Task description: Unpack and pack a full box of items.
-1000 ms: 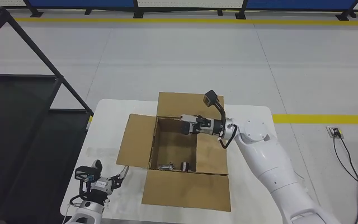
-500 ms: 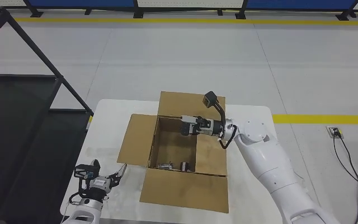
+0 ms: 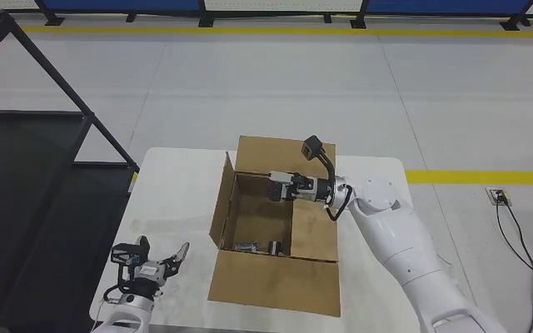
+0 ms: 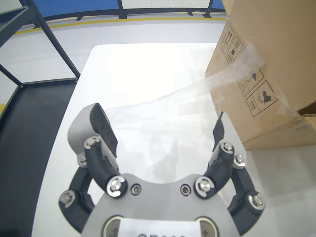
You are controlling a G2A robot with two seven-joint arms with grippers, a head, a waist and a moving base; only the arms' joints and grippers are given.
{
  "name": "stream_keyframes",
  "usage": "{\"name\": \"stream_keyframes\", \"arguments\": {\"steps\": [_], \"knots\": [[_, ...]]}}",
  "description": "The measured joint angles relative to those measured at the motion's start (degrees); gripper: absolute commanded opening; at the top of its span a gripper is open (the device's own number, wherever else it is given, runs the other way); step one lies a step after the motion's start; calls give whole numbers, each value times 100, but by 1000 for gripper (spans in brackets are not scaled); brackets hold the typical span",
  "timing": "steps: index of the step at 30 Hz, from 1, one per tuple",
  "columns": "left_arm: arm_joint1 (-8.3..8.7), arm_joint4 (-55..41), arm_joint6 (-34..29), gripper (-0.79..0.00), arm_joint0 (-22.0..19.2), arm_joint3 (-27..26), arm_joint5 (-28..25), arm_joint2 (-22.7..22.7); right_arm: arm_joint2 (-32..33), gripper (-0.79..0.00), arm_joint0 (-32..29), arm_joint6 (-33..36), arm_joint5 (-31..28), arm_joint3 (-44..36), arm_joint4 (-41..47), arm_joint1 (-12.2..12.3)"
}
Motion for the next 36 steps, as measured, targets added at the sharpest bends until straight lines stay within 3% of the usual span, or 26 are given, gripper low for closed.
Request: {"name": "stream_keyframes", "arguments": {"steps": [6,10,18,25,36], "knots": [[49,586,674,0,585,-750,-707,-51,32,0,-3,-27,-37,44,52,6],[67,954,762,0,757,-1096,-939,7,61,0,-16,2,-74,50,83,18],[38,1111,207,0,225,-1281,-809,377,186,0,-140,11,-192,18,138,71],[-11,672,-303,0,-413,-1088,-506,512,366,0,-344,-2,-227,-122,156,157],[-5,123,-260,0,-130,-785,-308,-92,537,0,-530,-10,-142,-371,164,253]]}}
